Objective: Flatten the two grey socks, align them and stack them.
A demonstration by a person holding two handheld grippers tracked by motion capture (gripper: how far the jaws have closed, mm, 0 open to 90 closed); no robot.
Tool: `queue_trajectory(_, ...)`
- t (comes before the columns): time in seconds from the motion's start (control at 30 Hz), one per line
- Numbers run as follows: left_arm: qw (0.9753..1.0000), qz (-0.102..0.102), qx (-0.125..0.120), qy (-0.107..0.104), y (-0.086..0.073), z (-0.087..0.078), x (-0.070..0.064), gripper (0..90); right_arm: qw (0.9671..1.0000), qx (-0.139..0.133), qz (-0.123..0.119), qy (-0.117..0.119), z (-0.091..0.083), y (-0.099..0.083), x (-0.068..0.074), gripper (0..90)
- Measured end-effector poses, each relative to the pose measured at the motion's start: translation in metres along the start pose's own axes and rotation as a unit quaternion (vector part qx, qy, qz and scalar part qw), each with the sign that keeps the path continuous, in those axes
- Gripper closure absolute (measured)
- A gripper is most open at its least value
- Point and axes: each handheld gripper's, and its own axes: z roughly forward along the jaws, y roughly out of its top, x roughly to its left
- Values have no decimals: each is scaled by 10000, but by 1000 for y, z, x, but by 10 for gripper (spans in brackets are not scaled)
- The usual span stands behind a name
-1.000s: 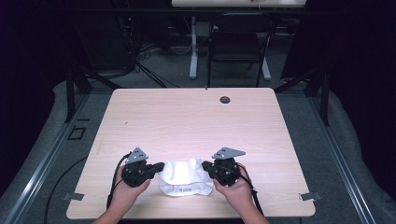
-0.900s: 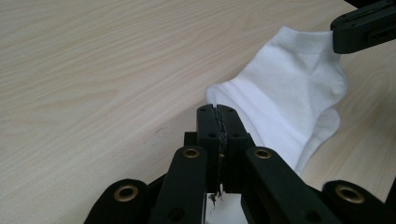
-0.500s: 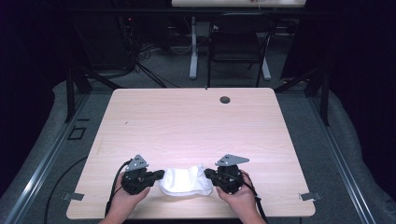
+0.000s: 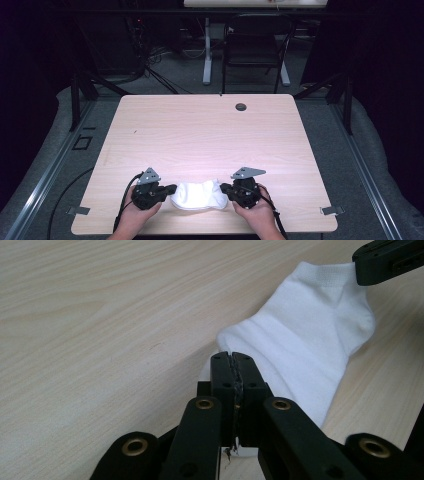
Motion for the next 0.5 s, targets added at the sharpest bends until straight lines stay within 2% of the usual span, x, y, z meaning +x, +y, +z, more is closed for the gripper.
queue_trajectory(0.03, 10000, -39, 3, 17, -1, 1, 0, 895, 10000, 22, -5, 3, 0, 0, 0, 863)
queue_trajectory(0.5, 9997, 34, 222, 83, -7, 12, 0, 893, 9998, 168, -52, -87, 7, -4, -5, 863)
